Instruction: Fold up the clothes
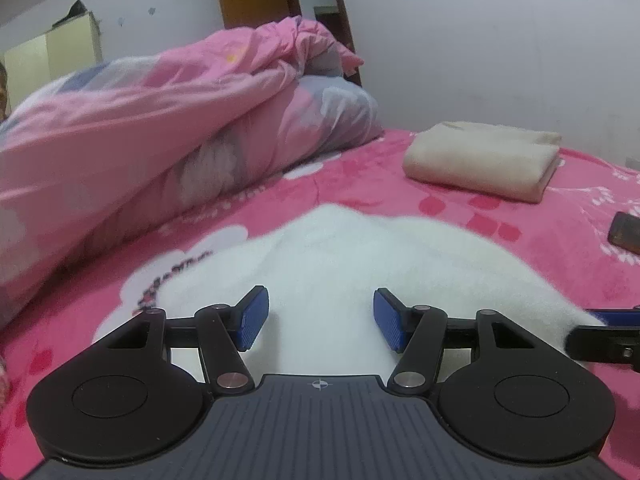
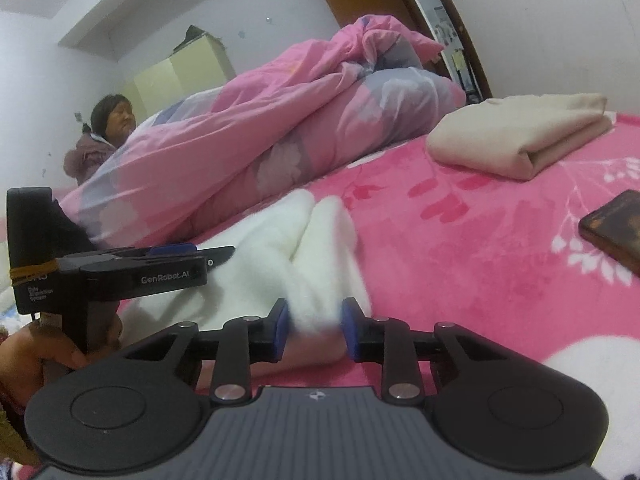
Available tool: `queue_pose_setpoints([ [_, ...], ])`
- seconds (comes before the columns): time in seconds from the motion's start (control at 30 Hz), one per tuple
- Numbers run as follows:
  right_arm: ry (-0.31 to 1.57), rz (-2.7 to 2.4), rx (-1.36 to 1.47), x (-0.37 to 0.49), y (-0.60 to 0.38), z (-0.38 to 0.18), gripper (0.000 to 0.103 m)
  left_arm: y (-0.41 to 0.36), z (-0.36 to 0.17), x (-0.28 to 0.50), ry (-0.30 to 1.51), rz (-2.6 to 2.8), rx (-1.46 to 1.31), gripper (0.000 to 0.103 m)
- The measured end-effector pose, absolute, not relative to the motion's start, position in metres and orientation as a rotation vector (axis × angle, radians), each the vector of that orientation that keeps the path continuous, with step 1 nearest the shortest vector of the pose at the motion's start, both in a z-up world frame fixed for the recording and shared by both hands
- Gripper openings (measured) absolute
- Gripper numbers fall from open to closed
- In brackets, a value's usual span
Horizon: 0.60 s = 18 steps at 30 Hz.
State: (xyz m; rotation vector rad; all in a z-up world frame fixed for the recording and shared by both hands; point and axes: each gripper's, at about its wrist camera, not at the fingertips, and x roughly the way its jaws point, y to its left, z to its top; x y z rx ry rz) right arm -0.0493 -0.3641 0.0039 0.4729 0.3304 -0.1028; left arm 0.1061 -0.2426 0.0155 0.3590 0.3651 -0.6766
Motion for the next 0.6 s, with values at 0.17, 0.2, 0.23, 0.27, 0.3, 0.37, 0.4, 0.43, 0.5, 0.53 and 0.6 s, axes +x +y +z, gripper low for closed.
queue_pose_setpoints([
  [0.17, 0.209, -0.069, 0.589, -0.071, -0.388, 0.013, 0.034, -0.252, 0.018, 0.108, 0.322, -0.689, 0.41, 0.059],
  [0.2, 0.211, -0.095, 0.6, -0.072, -0.395, 0.014, 0.034, -0.253, 0.015, 0.112, 0.33, -0.686, 0.412, 0.059],
  [0.23, 0.229, -0.126, 0.6, -0.069, -0.402, 0.015, 0.034, -0.253, 0.011, 0.117, 0.354, -0.688, 0.393, 0.059],
  [0.27, 0.258, -0.154, 0.591, -0.065, -0.408, 0.015, 0.035, -0.252, 0.007, 0.122, 0.377, -0.689, 0.374, 0.06],
  [0.3, 0.29, -0.168, 0.575, -0.059, -0.413, 0.015, 0.034, -0.249, 0.006, 0.126, 0.39, -0.692, 0.339, 0.06],
  [0.37, 0.349, -0.152, 0.542, -0.043, -0.42, 0.014, 0.034, -0.244, 0.006, 0.13, 0.409, -0.702, 0.294, 0.061],
  [0.4, 0.376, -0.129, 0.535, -0.035, -0.422, 0.014, 0.035, -0.242, 0.006, 0.131, 0.411, -0.707, 0.287, 0.061],
  [0.43, 0.401, -0.097, 0.535, -0.026, -0.424, 0.013, 0.034, -0.242, 0.008, 0.13, 0.41, -0.709, 0.286, 0.061],
  [0.5, 0.45, -0.023, 0.539, -0.009, -0.427, 0.012, 0.035, -0.24, 0.013, 0.129, 0.404, -0.721, 0.281, 0.06],
  [0.53, 0.472, 0.005, 0.533, -0.002, -0.426, 0.011, 0.034, -0.239, 0.019, 0.128, 0.395, -0.74, 0.267, 0.06],
  [0.6, 0.505, 0.023, 0.499, 0.011, -0.424, 0.012, 0.034, -0.242, 0.031, 0.126, 0.377, -0.799, 0.244, 0.061],
])
